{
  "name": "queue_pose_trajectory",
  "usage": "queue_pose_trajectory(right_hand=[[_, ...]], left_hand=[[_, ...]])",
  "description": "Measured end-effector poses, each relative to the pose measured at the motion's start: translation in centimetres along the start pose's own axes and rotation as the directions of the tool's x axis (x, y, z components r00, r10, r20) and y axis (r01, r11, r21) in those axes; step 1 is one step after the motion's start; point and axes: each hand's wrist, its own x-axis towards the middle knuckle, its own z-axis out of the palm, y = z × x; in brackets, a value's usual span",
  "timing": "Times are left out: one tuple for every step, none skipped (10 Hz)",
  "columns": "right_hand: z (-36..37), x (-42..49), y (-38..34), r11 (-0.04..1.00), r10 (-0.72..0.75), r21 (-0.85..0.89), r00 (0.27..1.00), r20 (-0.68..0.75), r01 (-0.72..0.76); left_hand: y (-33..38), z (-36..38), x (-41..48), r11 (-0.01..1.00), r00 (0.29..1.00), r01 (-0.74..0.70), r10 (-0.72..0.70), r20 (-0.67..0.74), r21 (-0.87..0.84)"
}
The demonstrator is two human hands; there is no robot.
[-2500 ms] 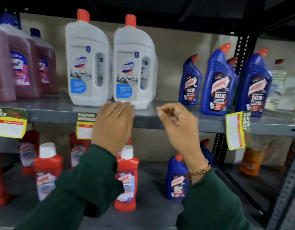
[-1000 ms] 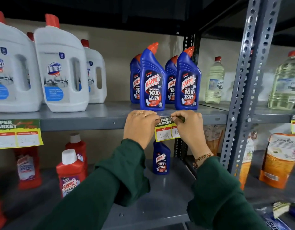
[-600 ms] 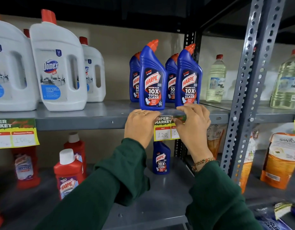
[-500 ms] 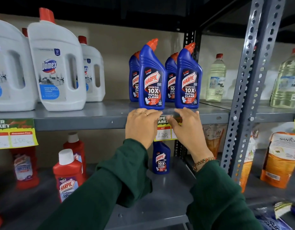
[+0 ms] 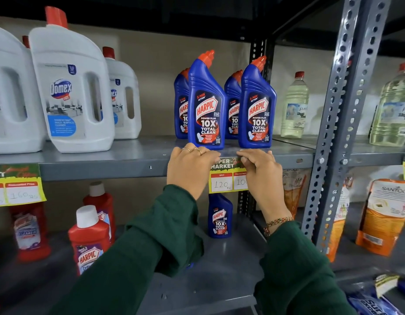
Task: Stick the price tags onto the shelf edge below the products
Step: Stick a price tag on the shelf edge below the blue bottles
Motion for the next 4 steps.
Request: queue_pose_trajectory(right_hand=[[0.04,0.08,0.03,1.000,0.011,-0.019,1.000,-0.013,-0.011],[0.13,-0.25,-0.13,0.999,0.052,-0.009,0.999,-0.011,-0.052],[-0.30,-0.38,-0.52,0.991,0.131,0.037,0.991,-0.006,-0.131],[-0.42,-0.45,-0.84,0.990,0.141,-0.022,0.990,-0.004,-0.142]], left_hand=[[-1.04,-0.40,-0.16,0.997,0.998,-0.042,0.044,0.039,-0.070],[-1.25,-0.41,-0.17,0.995,0.997,-0.018,0.025,0.073,-0.094],[-1.16,-0.54,-0.06,0.992,0.993,-0.029,0.042,0.107,-0.123],[-1.90,-1.08,-0.49,0.987,0.989,-0.077,0.094,0.115,-0.139]])
